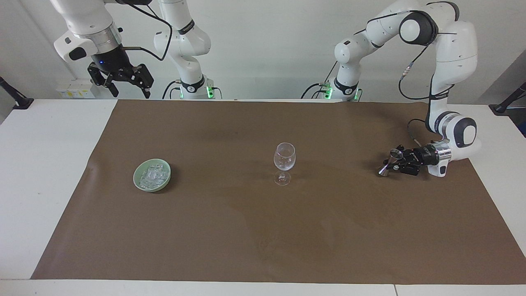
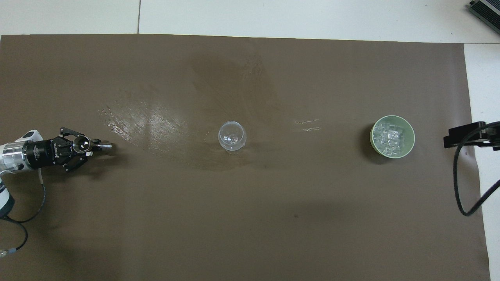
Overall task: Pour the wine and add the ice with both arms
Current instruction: 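Lift the silver jigger with the left gripper toward the clear cup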
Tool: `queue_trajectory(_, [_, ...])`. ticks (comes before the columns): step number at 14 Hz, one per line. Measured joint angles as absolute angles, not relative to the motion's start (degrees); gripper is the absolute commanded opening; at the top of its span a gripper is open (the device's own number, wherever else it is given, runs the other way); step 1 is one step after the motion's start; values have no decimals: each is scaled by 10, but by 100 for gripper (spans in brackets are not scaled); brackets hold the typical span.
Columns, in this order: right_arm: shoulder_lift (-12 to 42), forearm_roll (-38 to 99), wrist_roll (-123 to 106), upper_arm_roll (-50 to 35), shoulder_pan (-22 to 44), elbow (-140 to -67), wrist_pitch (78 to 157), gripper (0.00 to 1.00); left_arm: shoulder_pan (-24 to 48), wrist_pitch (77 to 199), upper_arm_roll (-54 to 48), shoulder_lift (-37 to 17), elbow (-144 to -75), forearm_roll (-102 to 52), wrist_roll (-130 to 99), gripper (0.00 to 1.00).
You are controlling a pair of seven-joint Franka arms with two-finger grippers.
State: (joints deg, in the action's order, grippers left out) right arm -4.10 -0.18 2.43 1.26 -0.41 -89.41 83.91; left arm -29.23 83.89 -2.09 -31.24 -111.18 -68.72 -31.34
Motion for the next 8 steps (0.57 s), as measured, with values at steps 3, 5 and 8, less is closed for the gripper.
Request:
queue_trajectory(3, [-41,-2,24,13,-4,-894,839,100,-287,835,-23,-285,-1111,-687,-350,0])
queue_trajectory(5, [-41,-2,24,13,-4,-894,839,100,-278,829,-25,-268,-1111,-687,-358,0])
queue_trajectory(8, [-41,-2,24,13,-4,-894,839,100,-251,826,-27,-244,-1111,-689,-384,0])
